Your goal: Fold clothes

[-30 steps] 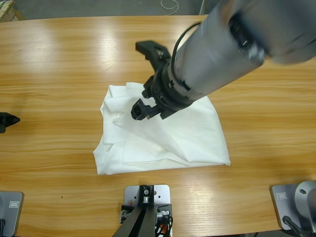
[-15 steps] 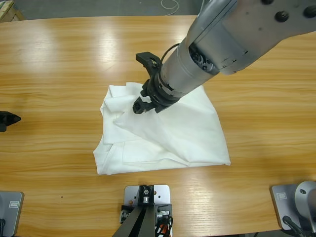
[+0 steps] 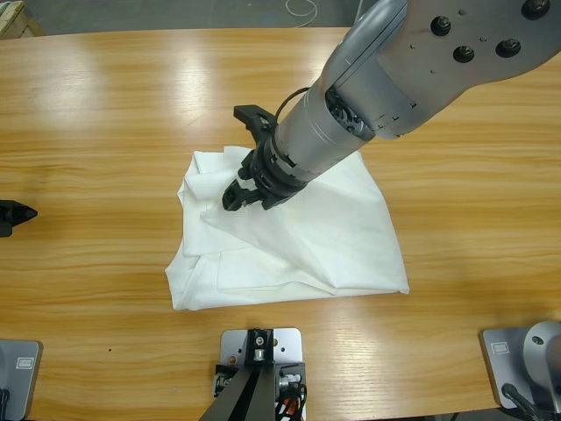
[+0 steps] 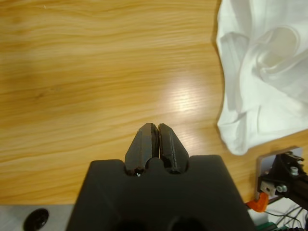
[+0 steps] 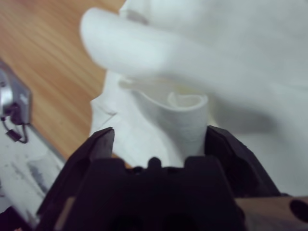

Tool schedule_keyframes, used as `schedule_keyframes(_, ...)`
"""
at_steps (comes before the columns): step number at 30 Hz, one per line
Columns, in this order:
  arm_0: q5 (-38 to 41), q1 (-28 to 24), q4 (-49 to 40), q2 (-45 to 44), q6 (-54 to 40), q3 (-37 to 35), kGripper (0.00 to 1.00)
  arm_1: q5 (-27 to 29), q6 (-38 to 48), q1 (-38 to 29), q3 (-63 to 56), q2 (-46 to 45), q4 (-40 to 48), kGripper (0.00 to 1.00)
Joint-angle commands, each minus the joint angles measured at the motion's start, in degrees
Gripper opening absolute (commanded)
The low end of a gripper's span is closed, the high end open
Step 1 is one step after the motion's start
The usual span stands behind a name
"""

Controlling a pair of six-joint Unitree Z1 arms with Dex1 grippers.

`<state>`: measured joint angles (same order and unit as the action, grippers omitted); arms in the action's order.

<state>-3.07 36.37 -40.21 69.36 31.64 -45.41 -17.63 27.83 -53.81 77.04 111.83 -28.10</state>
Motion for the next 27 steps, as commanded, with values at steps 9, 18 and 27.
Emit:
schedule_keyframes(9,0.52,0.5,0.04,0.32,0.7,2.43,0.0,-13.84,6.55,-5.96,-1.98,-2.14,10.87,0.724)
schedule_keyframes(18,0.55,1.29,-0.04,0.44,0.96,2.32,0.0,2.6,-35.07,2.35,-1.98,-2.03,10.69,0.722)
schedule_keyframes(27,1.31,20.83,8.39,13.82,-0.69,-7.64,0.0,-1.78,-44.11,10.18,1.62,3.93,6.63,0.495)
